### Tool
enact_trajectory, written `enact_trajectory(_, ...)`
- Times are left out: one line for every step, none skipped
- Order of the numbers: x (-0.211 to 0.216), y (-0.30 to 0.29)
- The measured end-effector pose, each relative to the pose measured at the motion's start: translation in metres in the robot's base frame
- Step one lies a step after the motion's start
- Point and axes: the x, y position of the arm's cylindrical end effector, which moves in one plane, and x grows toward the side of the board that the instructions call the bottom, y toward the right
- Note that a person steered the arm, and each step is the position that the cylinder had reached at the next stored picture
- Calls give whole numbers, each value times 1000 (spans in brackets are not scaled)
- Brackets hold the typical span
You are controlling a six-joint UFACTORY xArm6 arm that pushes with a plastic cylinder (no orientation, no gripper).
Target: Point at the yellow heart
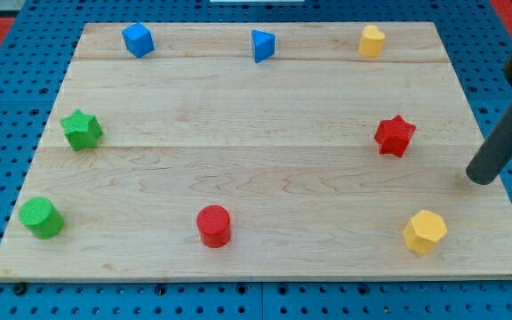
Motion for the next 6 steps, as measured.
enact_trajectory(0, 0)
enact_trajectory(0, 6)
enact_trajectory(-53, 16)
enact_trajectory(-144, 16)
enact_trajectory(-192, -30)
enact_trajectory(-225, -45)
